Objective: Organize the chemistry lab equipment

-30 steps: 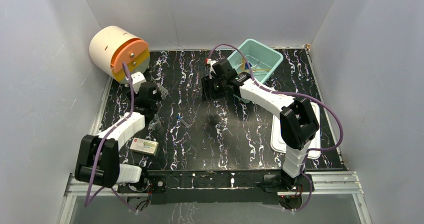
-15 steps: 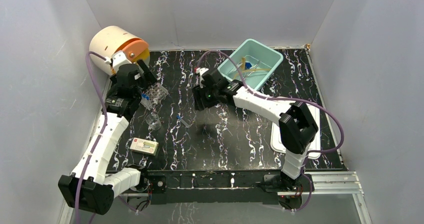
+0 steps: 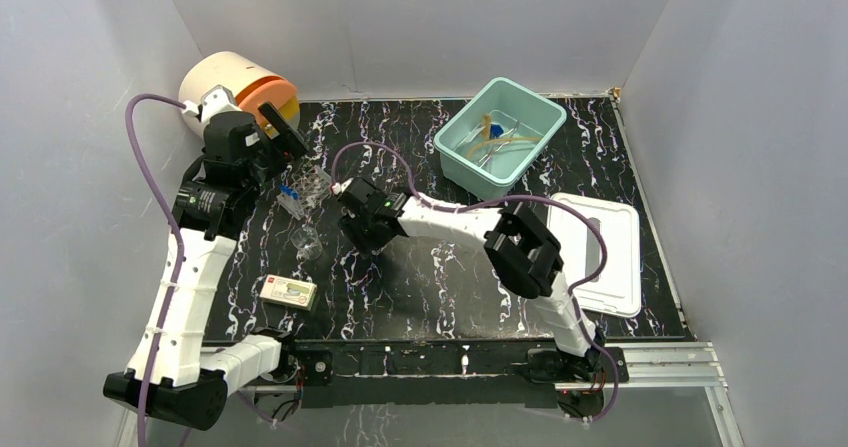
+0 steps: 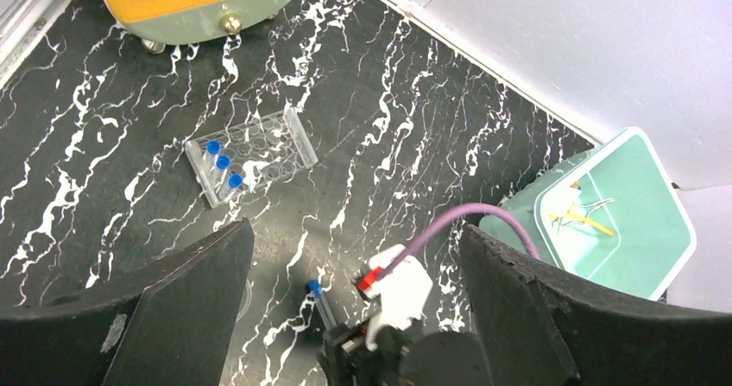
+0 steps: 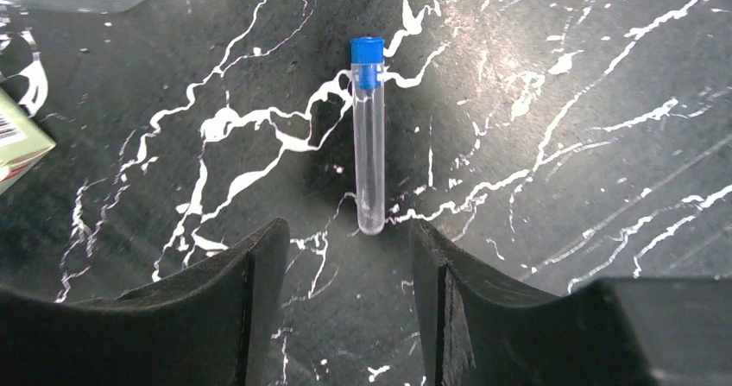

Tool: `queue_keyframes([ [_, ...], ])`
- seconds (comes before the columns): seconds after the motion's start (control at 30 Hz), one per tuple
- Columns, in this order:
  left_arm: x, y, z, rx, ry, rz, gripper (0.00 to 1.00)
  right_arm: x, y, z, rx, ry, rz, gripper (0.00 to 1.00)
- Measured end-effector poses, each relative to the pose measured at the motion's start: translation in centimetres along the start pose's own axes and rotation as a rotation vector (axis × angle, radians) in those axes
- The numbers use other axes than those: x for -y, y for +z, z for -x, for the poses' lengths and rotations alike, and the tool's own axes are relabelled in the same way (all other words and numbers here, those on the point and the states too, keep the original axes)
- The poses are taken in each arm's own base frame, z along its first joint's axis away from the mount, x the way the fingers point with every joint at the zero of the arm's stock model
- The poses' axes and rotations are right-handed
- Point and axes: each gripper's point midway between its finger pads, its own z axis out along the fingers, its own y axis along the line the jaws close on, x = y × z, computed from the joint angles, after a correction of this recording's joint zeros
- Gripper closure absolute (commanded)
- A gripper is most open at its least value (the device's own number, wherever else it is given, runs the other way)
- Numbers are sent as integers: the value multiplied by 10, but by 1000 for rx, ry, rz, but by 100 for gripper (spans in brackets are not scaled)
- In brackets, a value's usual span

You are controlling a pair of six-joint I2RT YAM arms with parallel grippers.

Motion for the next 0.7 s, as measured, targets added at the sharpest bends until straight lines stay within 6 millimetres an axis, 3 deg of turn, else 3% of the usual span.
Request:
queue_keyframes([
  [0.23, -5, -4, -17, -86, -8, 24, 11, 6, 25, -17, -87, -14, -62, 48],
  [0.7, -10, -6, -30, -142, -9, 41, 10, 11, 31, -14, -105, -45, -80, 80],
])
